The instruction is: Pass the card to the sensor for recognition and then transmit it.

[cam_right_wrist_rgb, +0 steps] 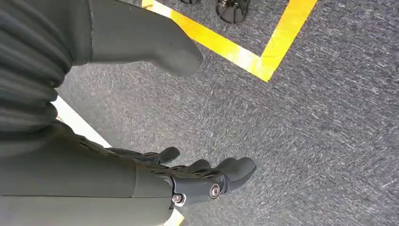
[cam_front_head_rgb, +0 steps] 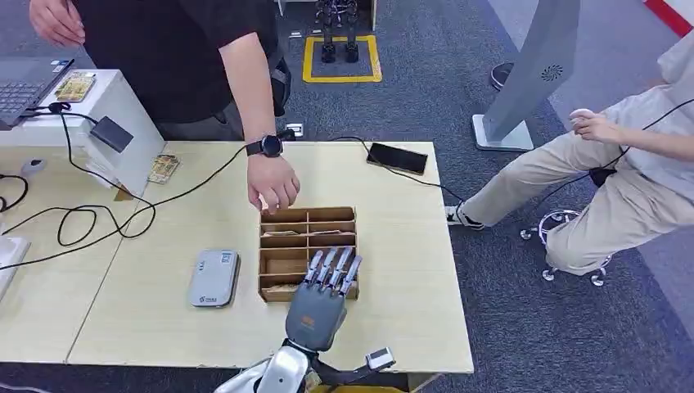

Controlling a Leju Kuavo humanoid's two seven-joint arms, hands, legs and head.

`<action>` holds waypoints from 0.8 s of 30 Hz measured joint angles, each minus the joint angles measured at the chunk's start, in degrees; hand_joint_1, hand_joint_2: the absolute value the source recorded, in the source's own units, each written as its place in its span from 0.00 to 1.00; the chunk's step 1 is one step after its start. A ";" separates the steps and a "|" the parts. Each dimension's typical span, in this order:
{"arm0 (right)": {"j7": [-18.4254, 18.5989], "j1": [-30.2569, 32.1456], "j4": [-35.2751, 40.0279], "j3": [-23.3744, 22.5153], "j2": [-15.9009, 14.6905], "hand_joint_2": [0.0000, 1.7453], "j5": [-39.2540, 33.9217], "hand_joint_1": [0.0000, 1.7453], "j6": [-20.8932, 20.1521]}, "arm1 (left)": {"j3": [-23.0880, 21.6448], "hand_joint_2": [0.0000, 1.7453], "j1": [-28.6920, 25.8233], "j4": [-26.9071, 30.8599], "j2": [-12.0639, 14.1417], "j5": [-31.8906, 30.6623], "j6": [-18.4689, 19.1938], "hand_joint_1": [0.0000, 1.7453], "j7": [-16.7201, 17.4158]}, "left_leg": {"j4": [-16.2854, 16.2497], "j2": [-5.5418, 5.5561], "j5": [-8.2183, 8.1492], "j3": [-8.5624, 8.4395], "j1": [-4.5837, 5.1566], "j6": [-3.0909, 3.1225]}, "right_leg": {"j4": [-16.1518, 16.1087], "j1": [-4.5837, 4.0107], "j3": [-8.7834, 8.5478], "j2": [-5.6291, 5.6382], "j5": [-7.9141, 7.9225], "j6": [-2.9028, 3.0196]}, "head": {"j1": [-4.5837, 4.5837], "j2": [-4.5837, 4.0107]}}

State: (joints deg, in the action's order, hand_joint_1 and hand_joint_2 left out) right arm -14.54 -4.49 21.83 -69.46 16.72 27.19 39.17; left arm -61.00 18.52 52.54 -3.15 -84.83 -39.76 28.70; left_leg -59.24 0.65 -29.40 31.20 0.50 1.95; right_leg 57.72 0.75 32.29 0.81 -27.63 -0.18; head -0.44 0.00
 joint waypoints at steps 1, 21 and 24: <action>-0.02 -0.01 -0.04 0.02 0.00 1.00 0.15 0.00 -0.02 | 0.00 1.00 0.22 -0.58 -0.02 0.00 0.00 0.00 -0.43 | 0.00 0.00 0.00 0.00 0.00 0.00 | 0.00 0.00 0.00 0.00 0.00 0.00 | -0.02 0.00; -0.50 -0.22 -1.03 0.13 -0.35 1.00 0.42 0.00 -0.28 | 2.82 1.00 1.67 -7.30 -2.99 0.00 0.00 1.00 -1.81 | 0.00 0.00 0.00 0.00 0.00 0.00 | 0.00 0.00 0.00 0.00 0.00 0.00 | 0.00 0.00; -0.46 -0.24 -1.11 0.15 -0.35 1.00 0.42 0.00 -0.28 | 3.82 1.00 1.67 -7.97 -3.34 0.00 0.00 1.00 -1.83 | 0.00 0.01 0.00 0.01 0.00 0.00 | 0.00 0.00 0.00 0.00 0.00 0.00 | -0.02 0.00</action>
State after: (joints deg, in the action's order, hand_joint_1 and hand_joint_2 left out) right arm -14.99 -4.73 20.72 -69.31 16.37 27.61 38.88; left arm -57.18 20.19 44.57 -6.49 -84.83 -39.76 26.86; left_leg -59.24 0.66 -29.40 31.21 0.50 1.95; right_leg 57.72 0.75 32.29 0.81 -27.64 -0.18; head -0.46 0.00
